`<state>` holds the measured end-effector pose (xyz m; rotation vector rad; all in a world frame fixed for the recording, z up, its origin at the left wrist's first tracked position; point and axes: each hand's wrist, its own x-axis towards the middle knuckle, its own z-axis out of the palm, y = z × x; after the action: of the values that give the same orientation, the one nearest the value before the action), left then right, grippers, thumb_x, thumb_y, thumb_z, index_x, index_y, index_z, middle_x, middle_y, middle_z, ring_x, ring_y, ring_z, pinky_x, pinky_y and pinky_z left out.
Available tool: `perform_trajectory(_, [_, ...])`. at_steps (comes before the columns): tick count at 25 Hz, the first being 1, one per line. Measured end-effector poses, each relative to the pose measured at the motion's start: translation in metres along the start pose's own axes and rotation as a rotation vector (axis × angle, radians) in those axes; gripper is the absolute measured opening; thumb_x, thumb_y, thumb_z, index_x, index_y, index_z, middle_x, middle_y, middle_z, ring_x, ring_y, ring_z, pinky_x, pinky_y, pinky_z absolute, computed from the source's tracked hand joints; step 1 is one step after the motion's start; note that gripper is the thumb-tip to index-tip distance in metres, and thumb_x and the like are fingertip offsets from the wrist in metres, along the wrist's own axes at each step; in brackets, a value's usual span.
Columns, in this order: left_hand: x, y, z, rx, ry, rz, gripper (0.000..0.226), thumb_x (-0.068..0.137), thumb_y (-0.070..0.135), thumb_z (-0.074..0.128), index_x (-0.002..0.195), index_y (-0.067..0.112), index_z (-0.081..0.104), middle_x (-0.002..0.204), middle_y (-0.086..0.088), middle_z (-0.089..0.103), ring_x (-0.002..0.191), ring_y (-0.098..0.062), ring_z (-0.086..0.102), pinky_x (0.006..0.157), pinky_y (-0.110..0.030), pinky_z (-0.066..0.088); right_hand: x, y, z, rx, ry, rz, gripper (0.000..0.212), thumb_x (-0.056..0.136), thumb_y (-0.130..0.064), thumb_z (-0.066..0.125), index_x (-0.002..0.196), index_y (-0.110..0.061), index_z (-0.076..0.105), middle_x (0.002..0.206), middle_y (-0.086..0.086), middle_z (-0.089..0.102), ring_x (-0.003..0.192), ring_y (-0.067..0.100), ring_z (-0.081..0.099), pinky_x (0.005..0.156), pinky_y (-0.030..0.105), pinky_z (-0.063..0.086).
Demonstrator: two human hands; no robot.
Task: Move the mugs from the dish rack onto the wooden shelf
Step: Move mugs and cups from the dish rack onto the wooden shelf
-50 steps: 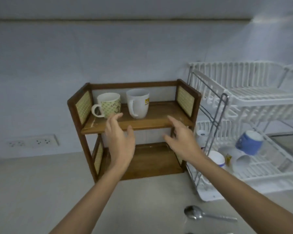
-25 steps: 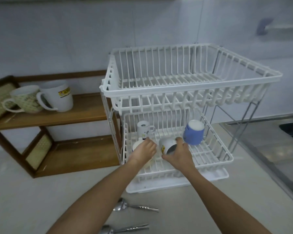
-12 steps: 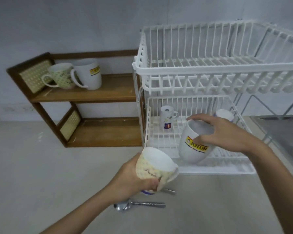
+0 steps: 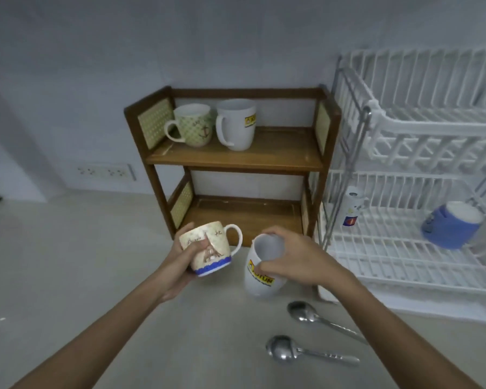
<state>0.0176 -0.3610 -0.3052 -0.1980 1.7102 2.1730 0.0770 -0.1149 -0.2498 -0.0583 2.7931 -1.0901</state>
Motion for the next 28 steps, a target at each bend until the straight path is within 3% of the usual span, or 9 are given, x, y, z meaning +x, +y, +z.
perform_trajectory(5, [0.059, 0.023, -0.024, 0.467, 0.232, 0.139, 0.069, 0.065, 0.029, 0.086, 0.121, 0.031, 0.046, 0.112, 0.001, 0.062, 0.095, -0.015, 0.064, 0.072, -0.029, 0.058, 0.102, -0.018, 0.027, -0.121, 0.086, 0.090, 0.086, 0.048, -0.061, 0.070, 0.125, -0.031, 0.048, 0.113, 0.000, 0.063, 0.093, 0.020, 0.058, 0.074, 0.032, 0.051])
perform_trajectory(8, [0.096, 0.026, -0.030, 0.671, 0.291, 0.179, 0.089, 0.056, 0.039, 0.087, 0.131, 0.025, 0.041, 0.120, -0.001, 0.057, 0.106, -0.022, 0.058, 0.087, -0.036, 0.056, 0.148, -0.029, 0.035, -0.199, 0.094, 0.155, 0.082, 0.052, -0.057, 0.072, 0.124, -0.028, 0.046, 0.117, 0.005, 0.062, 0.098, 0.024, 0.058, 0.073, 0.032, 0.049])
perform_trajectory(10, [0.119, 0.024, -0.030, 0.751, 0.325, 0.188, 0.094, 0.052, 0.041, 0.086, 0.132, 0.020, 0.042, 0.124, -0.003, 0.058, 0.111, -0.025, 0.057, 0.093, -0.039, 0.053, 0.171, -0.029, 0.040, -0.220, 0.096, 0.205, 0.081, 0.054, -0.055, 0.072, 0.125, -0.027, 0.045, 0.122, 0.008, 0.059, 0.108, 0.030, 0.056, 0.082, 0.037, 0.051])
perform_trajectory(14, [0.159, 0.020, -0.031, 0.828, 0.351, 0.142, 0.092, 0.050, 0.042, 0.086, 0.128, 0.020, 0.042, 0.124, -0.007, 0.058, 0.116, -0.029, 0.055, 0.094, -0.040, 0.050, 0.208, -0.020, 0.044, -0.224, 0.102, 0.285, 0.078, 0.063, -0.049, 0.073, 0.132, -0.025, 0.044, 0.131, 0.011, 0.053, 0.119, 0.033, 0.049, 0.094, 0.040, 0.048])
perform_trajectory(18, [0.187, 0.014, -0.030, 0.817, 0.399, 0.131, 0.096, 0.051, 0.046, 0.084, 0.130, 0.020, 0.038, 0.126, -0.008, 0.057, 0.117, -0.029, 0.054, 0.097, -0.039, 0.048, 0.228, -0.008, 0.052, -0.304, 0.097, 0.341, 0.081, 0.069, -0.047, 0.073, 0.138, -0.031, 0.035, 0.134, 0.014, 0.044, 0.122, 0.036, 0.045, 0.096, 0.040, 0.047])
perform_trajectory(24, [0.208, 0.008, -0.024, 0.880, 0.453, 0.170, 0.106, 0.054, 0.042, 0.086, 0.137, 0.015, 0.027, 0.134, -0.012, 0.046, 0.123, -0.031, 0.046, 0.098, -0.040, 0.043, 0.247, 0.001, 0.059, -0.293, 0.034, 0.286, 0.081, 0.072, -0.046, 0.070, 0.142, -0.034, 0.030, 0.138, 0.011, 0.038, 0.124, 0.033, 0.041, 0.099, 0.039, 0.045])
perform_trajectory(28, [0.199, 0.005, -0.028, 0.921, 0.405, 0.171, 0.106, 0.061, 0.043, 0.083, 0.142, 0.017, 0.020, 0.137, -0.014, 0.040, 0.123, -0.033, 0.045, 0.095, -0.041, 0.044, 0.239, 0.003, 0.065, -0.238, 0.052, 0.259, 0.089, 0.078, -0.039, 0.071, 0.149, -0.032, 0.018, 0.158, 0.008, 0.013, 0.140, 0.031, 0.023, 0.111, 0.038, 0.032])
